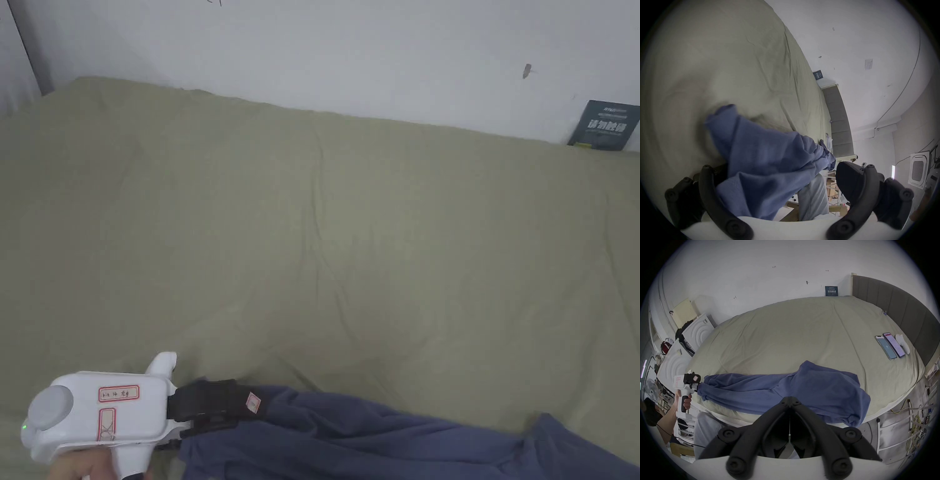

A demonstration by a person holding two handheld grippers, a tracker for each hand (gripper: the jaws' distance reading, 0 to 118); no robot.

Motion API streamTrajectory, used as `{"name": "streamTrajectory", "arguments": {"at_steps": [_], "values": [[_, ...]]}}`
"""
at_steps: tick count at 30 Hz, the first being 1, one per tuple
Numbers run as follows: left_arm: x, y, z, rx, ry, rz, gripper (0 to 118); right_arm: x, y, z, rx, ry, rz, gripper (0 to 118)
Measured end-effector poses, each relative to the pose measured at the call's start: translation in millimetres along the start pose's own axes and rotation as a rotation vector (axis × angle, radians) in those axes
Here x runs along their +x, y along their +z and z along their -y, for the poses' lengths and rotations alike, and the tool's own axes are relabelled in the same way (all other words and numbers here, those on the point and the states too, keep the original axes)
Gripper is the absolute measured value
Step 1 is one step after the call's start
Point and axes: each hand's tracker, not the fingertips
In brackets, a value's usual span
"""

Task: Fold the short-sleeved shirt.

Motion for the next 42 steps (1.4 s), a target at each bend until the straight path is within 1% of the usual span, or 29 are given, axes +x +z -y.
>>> {"name": "streamTrajectory", "arguments": {"at_steps": [1,2,3,4,5,6,9,10,12,15,18,21,23,27,29,32,36,38,41,42], "values": [[3,1,3,0.013,-0.006,-0.045,8,0,0,1,0.0,0.003,-0.008,1],[-45,-1,-25,0.007,-0.004,-0.144,9,0,-1,1,-0.002,0.005,-0.012,1],[-65,-1,-35,0.023,-0.022,-0.171,9,1,-1,2,-0.003,0.005,-0.014,1],[-74,2,-40,-0.001,0.009,-0.103,9,2,-1,2,-0.004,0.005,-0.019,1],[-76,9,-44,0.01,0.086,-0.043,9,3,0,2,-0.002,0.005,-0.019,1],[-63,5,-26,0.025,0.07,-0.07,9,4,2,1,0.004,0.003,-0.021,1],[-62,15,-30,0.053,0.041,-0.109,9,5,6,-1,0.026,-0.007,-0.03,1],[-38,13,-12,0.072,0.045,-0.115,9,6,7,-3,0.035,-0.006,-0.03,1],[-35,25,-13,0.103,0.055,-0.128,9,5,11,-6,0.05,-0.002,-0.028,1],[-28,56,-16,0.154,0.047,-0.163,8,6,15,-12,0.074,0.004,-0.026,1],[-22,99,-18,0.215,0.029,-0.256,8,8,15,-18,0.096,0.011,-0.019,1],[-18,142,-16,0.278,0.035,-0.333,8,6,14,-22,0.108,-0.001,-0.038,1],[-15,160,-18,0.302,0.044,-0.409,8,6,12,-22,0.111,0.005,-0.044,1],[3,153,-16,0.266,0.002,-0.459,9,2,10,-21,0.112,0.005,-0.057,1],[22,146,-14,0.266,-0.016,-0.452,9,1,11,-19,0.111,0.006,-0.066,1],[63,129,-9,0.239,-0.157,-0.559,9,-2,12,-17,0.106,0.013,-0.066,1],[114,102,2,0.19,-0.303,-0.597,9,0,16,-13,0.108,0.011,-0.065,1],[136,79,7,0.143,-0.334,-0.671,9,2,19,-11,0.113,0.008,-0.065,1],[162,37,17,0.081,-0.459,-0.775,9,4,23,-6,0.117,0.008,-0.061,1],[164,24,19,0.059,-0.493,-0.778,9,6,23,-5,0.118,0.009,-0.059,1]]}}
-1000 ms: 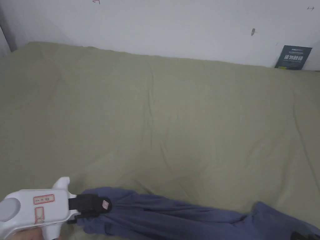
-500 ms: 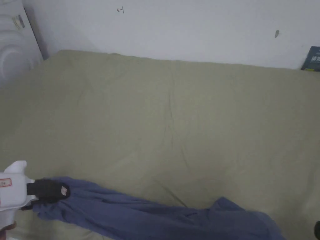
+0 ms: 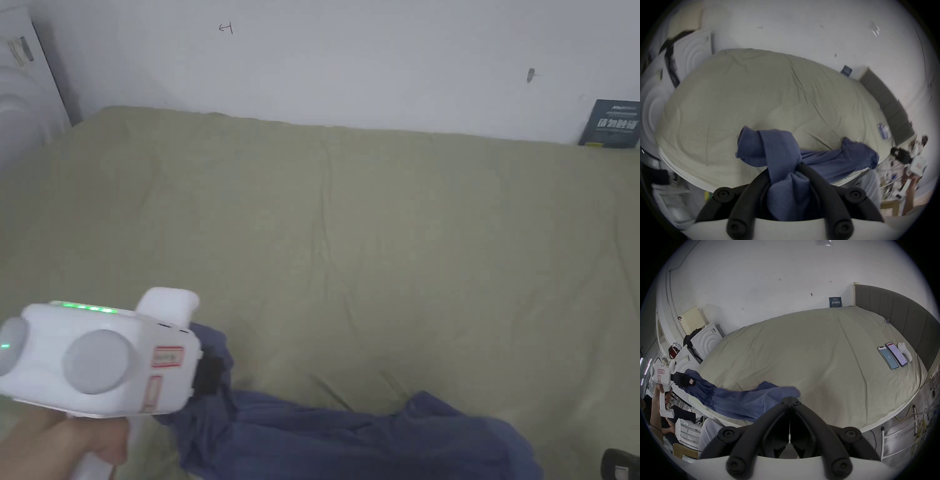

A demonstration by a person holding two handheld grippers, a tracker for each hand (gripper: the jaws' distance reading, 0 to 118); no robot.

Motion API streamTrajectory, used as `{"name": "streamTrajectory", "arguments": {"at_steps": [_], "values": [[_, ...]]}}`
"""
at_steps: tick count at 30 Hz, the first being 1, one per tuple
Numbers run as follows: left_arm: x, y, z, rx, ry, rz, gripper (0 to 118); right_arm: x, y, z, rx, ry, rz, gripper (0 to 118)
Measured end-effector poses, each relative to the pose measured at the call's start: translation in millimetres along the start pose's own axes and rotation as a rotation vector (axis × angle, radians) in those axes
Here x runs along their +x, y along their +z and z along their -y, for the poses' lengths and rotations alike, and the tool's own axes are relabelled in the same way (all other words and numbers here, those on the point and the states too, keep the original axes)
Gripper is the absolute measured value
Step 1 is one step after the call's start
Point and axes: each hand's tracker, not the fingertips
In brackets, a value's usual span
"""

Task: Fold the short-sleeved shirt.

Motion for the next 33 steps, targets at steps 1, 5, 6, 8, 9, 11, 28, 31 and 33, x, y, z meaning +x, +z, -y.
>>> {"name": "streamTrajectory", "arguments": {"at_steps": [1,5,6,8,9,11,28,31,33], "values": [[12,-7,0,0.002,-0.03,0.01,9,2,1,2,0.003,-0.004,0.003,1],[60,-55,3,-0.094,-0.077,0.011,9,10,1,10,-0.006,-0.039,0.0,1],[66,-66,6,-0.122,-0.094,0.01,9,11,1,11,-0.009,-0.042,0.001,1],[79,-93,12,-0.156,-0.066,0.074,9,13,2,14,-0.012,-0.048,0.001,1],[83,-104,15,-0.175,-0.063,0.083,9,14,2,14,-0.015,-0.051,0.002,1],[84,-122,22,-0.191,-0.046,0.08,20,16,2,15,-0.017,-0.064,0.005,1],[-45,-48,32,-0.052,0.352,0.279,3,6,-7,16,-0.037,-0.083,-0.028,1],[-40,-84,32,-0.063,0.401,0.345,3,8,-8,21,-0.044,-0.079,-0.03,1],[-24,-101,34,-0.085,0.4,0.458,3,8,-6,21,-0.047,-0.08,-0.03,1]]}}
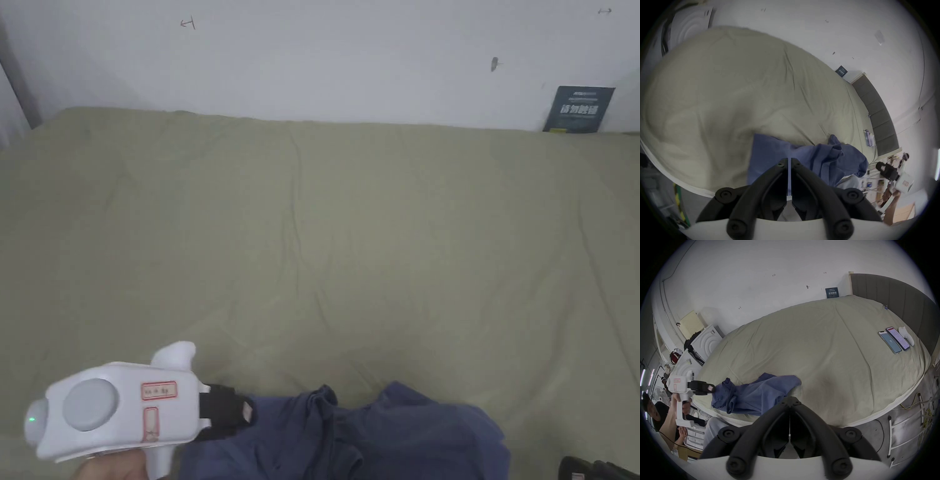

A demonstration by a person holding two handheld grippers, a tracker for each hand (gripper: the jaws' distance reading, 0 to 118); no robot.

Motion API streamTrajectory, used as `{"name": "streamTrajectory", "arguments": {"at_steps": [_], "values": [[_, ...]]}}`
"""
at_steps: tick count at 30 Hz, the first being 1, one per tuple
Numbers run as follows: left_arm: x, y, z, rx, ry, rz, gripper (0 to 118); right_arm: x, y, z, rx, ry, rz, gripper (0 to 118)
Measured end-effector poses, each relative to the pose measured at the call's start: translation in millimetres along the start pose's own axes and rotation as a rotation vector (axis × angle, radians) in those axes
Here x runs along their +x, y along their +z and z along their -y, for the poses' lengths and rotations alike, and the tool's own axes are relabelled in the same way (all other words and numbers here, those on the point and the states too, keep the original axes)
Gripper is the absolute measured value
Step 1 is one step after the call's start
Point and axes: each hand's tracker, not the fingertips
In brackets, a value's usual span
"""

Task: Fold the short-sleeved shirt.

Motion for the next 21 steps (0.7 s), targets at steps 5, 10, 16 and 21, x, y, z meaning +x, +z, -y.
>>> {"name": "streamTrajectory", "arguments": {"at_steps": [5,10,16,21], "values": [[20,-77,17,-0.119,0.009,0.106,3,6,3,1,-0.005,-0.037,0.008,1],[15,-88,20,-0.099,0.011,0.122,3,8,3,1,-0.01,-0.04,0.013,1],[29,15,6,0.024,-0.113,0.056,3,3,-4,-3,-0.019,-0.025,0.003,1],[-20,81,4,0.138,-0.08,-0.133,3,-8,-11,-6,-0.023,0.001,-0.02,1]]}}
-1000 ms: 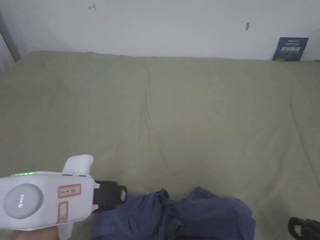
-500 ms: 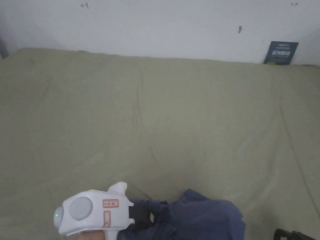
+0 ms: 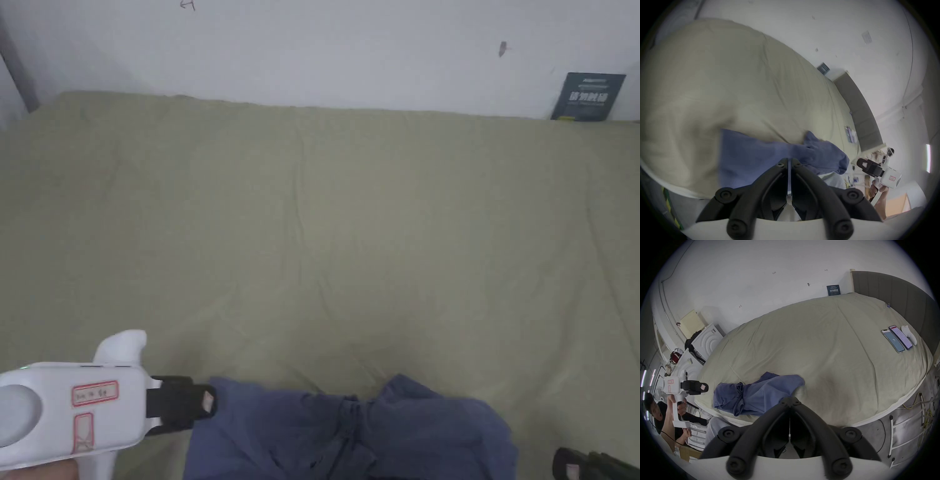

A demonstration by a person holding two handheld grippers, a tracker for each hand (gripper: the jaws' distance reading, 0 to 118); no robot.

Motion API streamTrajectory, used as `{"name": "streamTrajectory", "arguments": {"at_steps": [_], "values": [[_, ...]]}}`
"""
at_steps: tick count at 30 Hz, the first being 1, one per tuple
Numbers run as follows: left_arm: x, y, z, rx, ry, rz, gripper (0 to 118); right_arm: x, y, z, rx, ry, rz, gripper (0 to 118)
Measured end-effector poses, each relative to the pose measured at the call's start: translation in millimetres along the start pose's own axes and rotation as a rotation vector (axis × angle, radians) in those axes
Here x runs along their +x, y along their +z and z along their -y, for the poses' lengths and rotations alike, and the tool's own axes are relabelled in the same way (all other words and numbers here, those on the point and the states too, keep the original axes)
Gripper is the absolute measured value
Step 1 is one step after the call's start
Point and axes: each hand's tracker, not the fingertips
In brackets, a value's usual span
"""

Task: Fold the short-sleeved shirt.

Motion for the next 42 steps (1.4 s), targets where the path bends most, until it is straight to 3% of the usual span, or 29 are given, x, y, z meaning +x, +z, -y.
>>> {"name": "streamTrajectory", "arguments": {"at_steps": [3,6,7,8,9,10,13,16,20,21,22,23,25,26,32,37,39,42], "values": [[-31,-12,6,-0.056,0.06,-0.03,4,-6,-4,0,-0.008,0.006,-0.01,1],[-46,-26,9,-0.115,0.132,0.159,24,-10,-6,0,-0.02,0.012,-0.005,1],[-49,-32,10,-0.122,0.155,0.207,24,-10,-6,1,-0.024,0.012,-0.005,1],[-48,-41,10,-0.133,0.168,0.23,68,-10,-6,1,-0.026,0.014,-0.001,1],[-49,-50,11,-0.146,0.142,0.255,118,-11,-6,1,-0.03,0.016,0.003,1],[-52,-40,13,-0.063,0.21,0.203,116,-11,-7,1,-0.037,0.02,0.005,1],[-49,-56,9,-0.158,0.206,0.242,116,-12,-8,1,-0.048,0.023,0.02,1],[-63,-95,2,-0.16,0.221,0.424,116,-11,-11,-1,-0.055,0.018,0.026,1],[-47,-107,8,-0.159,0.215,0.447,112,-14,-11,-2,-0.059,0.02,0.031,1],[-45,-102,6,-0.152,0.215,0.445,90,-15,-11,-2,-0.059,0.024,0.031,1],[-50,-99,4,-0.145,0.22,0.423,41,-15,-10,-2,-0.057,0.027,0.029,1],[-55,-98,6,-0.12,0.225,0.346,13,-15,-9,-2,-0.055,0.028,0.026,1],[-64,-95,6,-0.108,0.194,0.289,13,-14,-10,-2,-0.054,0.023,0.024,1],[-69,-93,8,-0.143,0.242,0.351,13,-13,-10,-2,-0.055,0.022,0.024,1],[-83,-57,3,-0.061,0.298,0.319,13,-7,-4,-1,-0.04,0.009,0.017,1],[-81,9,-11,0.015,0.268,0.13,13,0,-2,-3,-0.027,0.006,0.01,1],[-62,31,-19,0.042,0.245,-0.037,13,0,-3,-3,-0.023,0.01,0.009,1],[-20,45,-26,0.054,0.159,-0.152,13,1,-4,-4,-0.019,0.008,-0.001,1]]}}
